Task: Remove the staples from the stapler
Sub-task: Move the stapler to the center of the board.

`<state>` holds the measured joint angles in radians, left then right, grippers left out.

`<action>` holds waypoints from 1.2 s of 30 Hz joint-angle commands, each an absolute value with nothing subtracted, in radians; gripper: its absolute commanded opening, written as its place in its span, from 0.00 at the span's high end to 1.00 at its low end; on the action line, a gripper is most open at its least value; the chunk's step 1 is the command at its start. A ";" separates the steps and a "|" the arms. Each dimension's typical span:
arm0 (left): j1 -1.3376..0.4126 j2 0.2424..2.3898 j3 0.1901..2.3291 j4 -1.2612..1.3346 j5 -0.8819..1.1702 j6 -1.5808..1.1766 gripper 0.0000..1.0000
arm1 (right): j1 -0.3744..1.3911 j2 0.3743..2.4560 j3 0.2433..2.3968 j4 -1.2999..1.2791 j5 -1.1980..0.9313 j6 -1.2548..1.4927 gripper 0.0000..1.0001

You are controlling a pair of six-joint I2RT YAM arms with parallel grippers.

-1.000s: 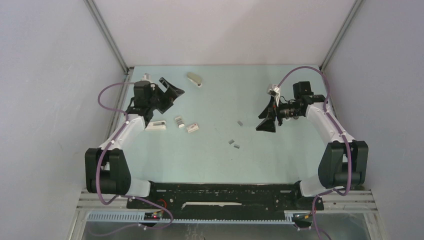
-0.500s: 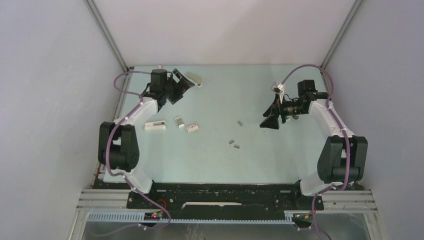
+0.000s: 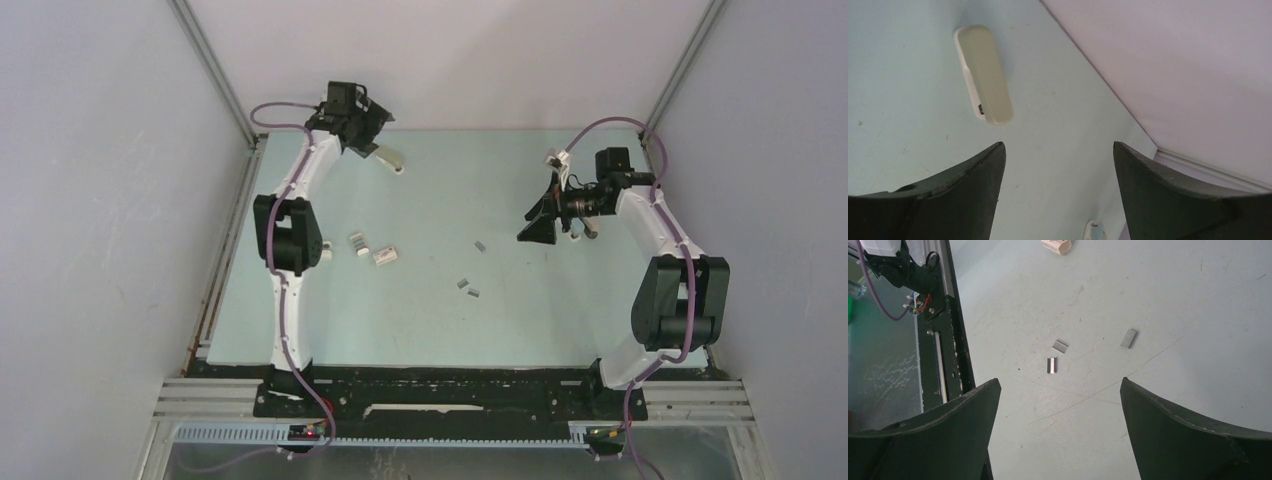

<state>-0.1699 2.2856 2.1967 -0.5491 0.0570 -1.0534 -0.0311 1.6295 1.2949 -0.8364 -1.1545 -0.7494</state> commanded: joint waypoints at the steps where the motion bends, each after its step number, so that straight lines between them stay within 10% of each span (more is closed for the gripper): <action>1: -0.175 2.398 2.307 -0.681 0.085 -1.198 0.17 | -0.041 1.626 1.329 -0.846 -1.201 -0.720 0.00; 13: -0.180 2.552 2.400 -0.648 0.079 -1.412 0.24 | -0.059 1.630 1.331 -0.856 -1.208 -0.730 0.00; 36: -0.186 2.633 2.440 -0.645 0.178 -1.490 0.72 | -0.080 1.604 1.349 -0.892 -1.239 -0.755 0.00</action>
<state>-0.1810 2.6488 2.4062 -0.6308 0.1429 -1.4933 -0.0738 1.6356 1.3048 -0.8780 -1.2018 -0.7380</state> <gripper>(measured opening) 0.458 0.993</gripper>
